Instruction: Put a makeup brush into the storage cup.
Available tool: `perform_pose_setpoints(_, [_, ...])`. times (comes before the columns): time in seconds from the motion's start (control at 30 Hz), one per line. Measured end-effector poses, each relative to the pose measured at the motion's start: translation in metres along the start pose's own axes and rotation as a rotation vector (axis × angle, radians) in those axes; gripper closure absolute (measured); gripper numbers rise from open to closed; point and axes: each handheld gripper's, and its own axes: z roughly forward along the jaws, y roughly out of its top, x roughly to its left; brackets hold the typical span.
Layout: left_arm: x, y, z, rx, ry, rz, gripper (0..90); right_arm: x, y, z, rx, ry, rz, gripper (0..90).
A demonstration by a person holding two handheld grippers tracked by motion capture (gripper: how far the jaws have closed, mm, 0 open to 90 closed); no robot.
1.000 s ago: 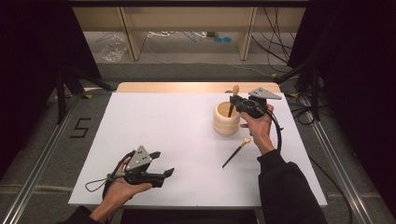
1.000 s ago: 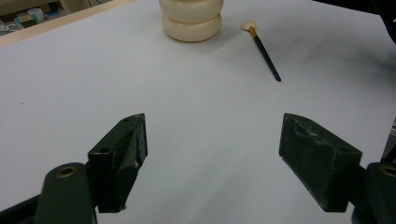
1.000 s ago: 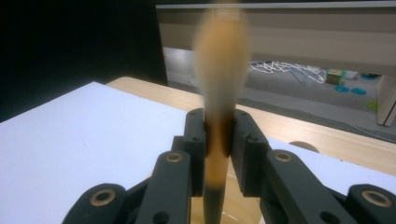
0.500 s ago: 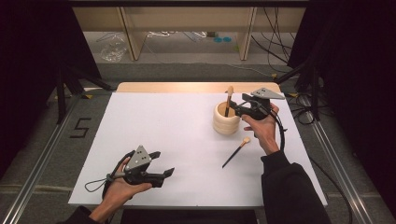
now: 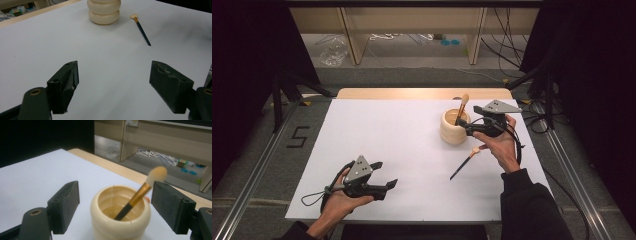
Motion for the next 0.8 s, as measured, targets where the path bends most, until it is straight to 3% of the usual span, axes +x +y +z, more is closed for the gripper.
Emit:
perform_pose_setpoints(0.17, [-0.001,-0.001,0.000,0.000,0.001,-0.024,23.7,0.002,-0.001,-0.010,0.029,0.017,-0.023,24.3])
perform_pose_setpoints(0.33, [0.000,0.000,0.000,0.001,0.003,0.000,23.7,0.006,-0.005,-0.017,0.042,0.027,-0.042,26.3])
perform_pose_setpoints(0.47, [-0.001,-0.001,0.000,0.001,0.007,-0.019,23.7,0.007,-0.011,-0.019,0.069,0.038,-0.055,26.7])
perform_pose_setpoints(0.53, [0.001,0.000,0.000,0.002,0.005,0.002,23.7,0.007,-0.012,-0.021,0.080,0.034,-0.058,27.0])
perform_pose_setpoints(0.63, [-0.001,-0.001,0.000,0.001,0.009,-0.027,23.7,0.008,-0.012,-0.024,0.089,0.046,-0.058,27.2])
perform_pose_setpoints(0.8, [0.000,0.000,0.000,-0.001,0.010,-0.023,23.7,0.012,-0.015,-0.026,0.101,0.059,-0.076,27.4])
